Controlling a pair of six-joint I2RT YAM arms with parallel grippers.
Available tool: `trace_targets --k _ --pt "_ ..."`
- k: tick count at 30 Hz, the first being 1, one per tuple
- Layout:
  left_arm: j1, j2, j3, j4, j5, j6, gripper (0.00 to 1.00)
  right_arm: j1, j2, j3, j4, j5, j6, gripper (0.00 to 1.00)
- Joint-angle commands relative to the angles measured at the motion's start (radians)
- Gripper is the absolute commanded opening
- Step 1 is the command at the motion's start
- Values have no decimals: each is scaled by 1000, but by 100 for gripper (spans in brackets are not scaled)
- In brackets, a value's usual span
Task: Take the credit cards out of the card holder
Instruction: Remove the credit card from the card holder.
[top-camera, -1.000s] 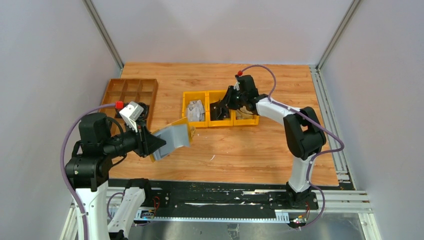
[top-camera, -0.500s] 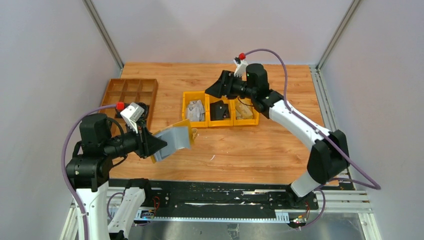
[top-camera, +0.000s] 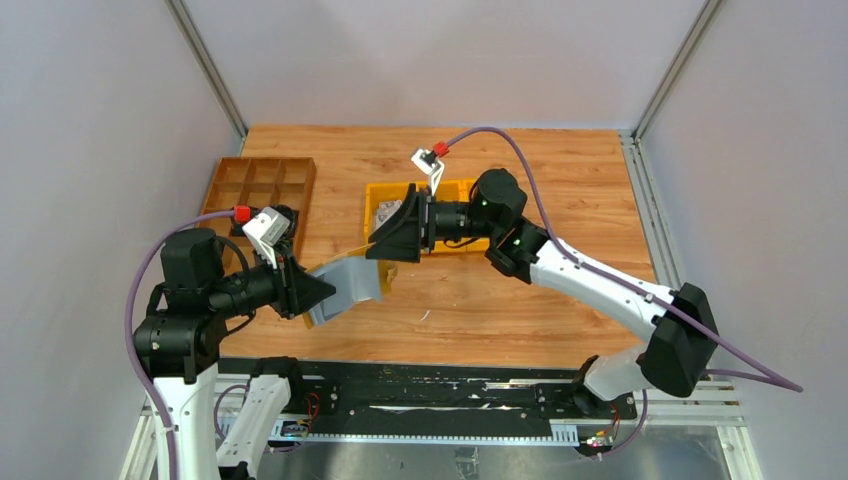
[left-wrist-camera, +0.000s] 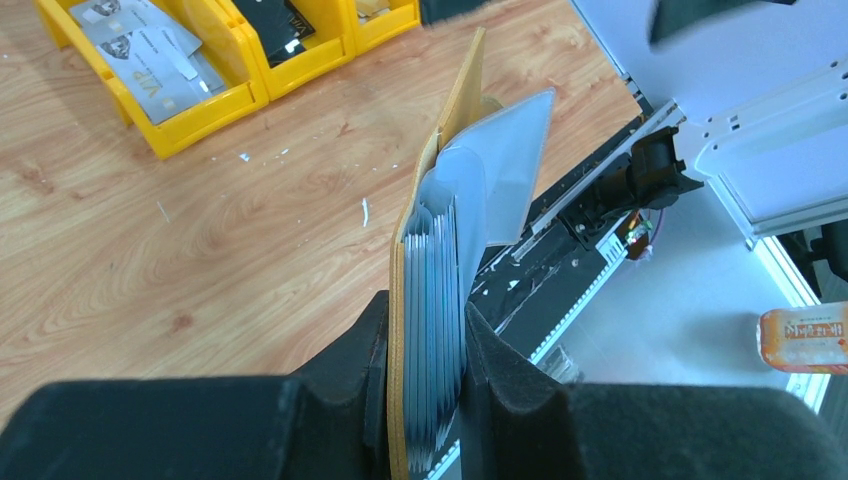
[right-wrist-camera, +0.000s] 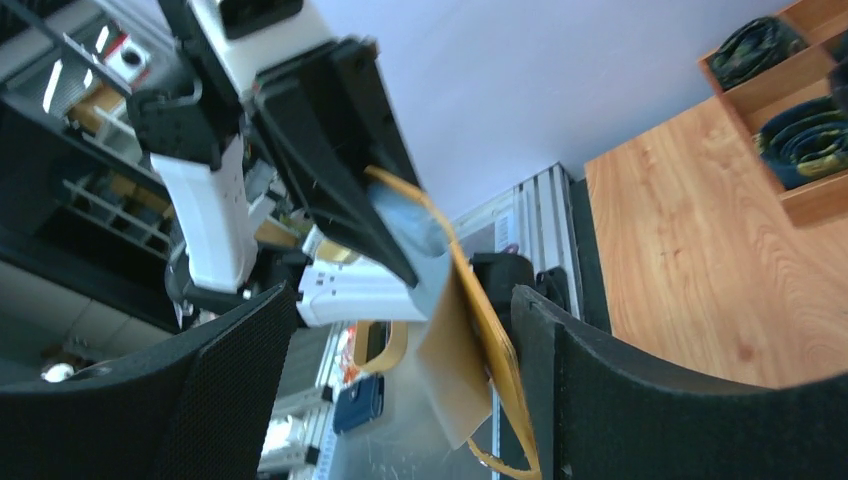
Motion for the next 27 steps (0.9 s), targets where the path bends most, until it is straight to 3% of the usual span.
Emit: trace_targets --k 1,6,11,16,21,22,24,27 --pt "2 -8 15 10 48 15 0 67 -55 0 -136 -2 -156 83" --pt "2 -6 27 8 43 10 0 142 -56 46 -349 85 -326 83" --pt "2 -3 35 9 46 5 0 193 -18 101 -479 206 -414 74" --pt "2 -6 43 8 58 -6 0 203 -21 81 -435 275 -387 32" --pt "2 -1 46 8 77 -16 2 204 -17 67 -416 323 -365 15" --pt "2 -2 43 9 82 -19 7 204 -21 59 -401 326 -357 9" --pt "3 -6 36 9 93 -26 29 203 -37 38 -360 340 -338 1" --pt "3 -18 28 9 97 -25 44 193 -77 -12 -274 358 -297 0"
